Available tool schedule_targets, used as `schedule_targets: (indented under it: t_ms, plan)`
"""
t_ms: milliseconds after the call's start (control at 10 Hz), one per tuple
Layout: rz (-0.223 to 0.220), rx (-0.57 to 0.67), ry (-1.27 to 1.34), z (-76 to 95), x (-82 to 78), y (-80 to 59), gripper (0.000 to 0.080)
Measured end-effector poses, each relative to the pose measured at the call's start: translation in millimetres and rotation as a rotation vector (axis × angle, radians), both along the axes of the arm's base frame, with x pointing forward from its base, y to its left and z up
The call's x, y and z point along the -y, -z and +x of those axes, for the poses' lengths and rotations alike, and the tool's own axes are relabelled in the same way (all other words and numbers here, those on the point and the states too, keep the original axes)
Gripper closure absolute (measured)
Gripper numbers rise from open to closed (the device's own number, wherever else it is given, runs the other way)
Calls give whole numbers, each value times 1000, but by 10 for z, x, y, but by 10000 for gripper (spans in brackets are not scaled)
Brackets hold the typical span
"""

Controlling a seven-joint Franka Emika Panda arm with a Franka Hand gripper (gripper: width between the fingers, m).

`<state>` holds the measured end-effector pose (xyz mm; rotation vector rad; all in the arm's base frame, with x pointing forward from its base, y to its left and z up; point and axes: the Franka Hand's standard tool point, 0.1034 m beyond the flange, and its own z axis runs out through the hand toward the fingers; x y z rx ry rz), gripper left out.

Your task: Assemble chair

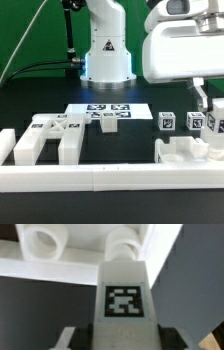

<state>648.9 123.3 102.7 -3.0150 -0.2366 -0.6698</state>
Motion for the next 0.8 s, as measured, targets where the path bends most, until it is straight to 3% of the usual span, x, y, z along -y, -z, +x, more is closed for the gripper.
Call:
schedule_targets:
  t_ms: [400,800]
  plan:
    - [-1,13,-3,6,5,18,512]
    - [-6,1,-7,-75,15,127,512]
